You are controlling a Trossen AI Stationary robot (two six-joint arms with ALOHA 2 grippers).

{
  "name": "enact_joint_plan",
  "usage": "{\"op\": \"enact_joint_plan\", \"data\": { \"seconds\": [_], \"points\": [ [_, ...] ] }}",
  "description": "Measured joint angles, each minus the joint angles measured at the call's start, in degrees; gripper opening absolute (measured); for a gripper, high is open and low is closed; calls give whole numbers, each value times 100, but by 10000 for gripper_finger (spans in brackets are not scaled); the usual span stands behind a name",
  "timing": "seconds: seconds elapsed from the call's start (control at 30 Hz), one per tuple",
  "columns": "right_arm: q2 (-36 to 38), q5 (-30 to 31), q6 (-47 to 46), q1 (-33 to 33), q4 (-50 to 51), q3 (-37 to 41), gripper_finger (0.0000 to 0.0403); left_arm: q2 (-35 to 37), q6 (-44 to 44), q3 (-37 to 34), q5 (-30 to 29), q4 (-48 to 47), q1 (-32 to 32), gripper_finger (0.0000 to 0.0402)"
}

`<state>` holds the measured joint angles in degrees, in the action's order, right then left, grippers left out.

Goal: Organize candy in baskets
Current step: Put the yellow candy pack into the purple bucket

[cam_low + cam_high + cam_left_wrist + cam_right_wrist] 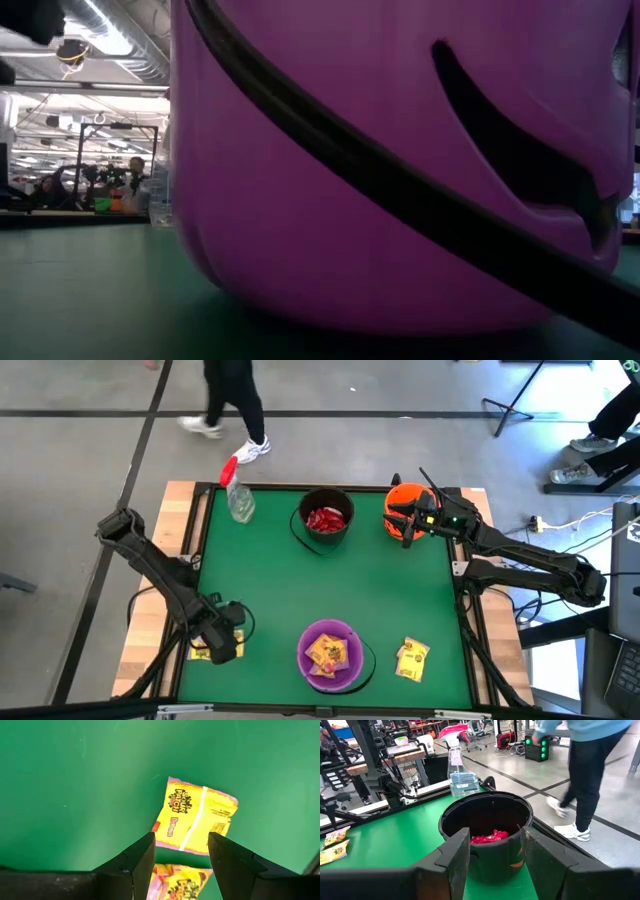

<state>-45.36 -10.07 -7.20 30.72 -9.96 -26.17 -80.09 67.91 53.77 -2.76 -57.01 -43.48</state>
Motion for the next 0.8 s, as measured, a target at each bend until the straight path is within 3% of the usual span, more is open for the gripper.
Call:
{"op": "enact_joint_plan", "data": {
  "seconds": [0.4,0.63,0.8],
  "points": [
    [0,-1,7,0,124,0,177,28,-215,-1562,399,2191,-55,173],
    [0,4,8,0,116,0,177,57,-288,-1905,372,2542,-55,167],
    [0,9,8,0,101,0,177,51,-555,-1911,235,2624,-30,121]
  ]
}}
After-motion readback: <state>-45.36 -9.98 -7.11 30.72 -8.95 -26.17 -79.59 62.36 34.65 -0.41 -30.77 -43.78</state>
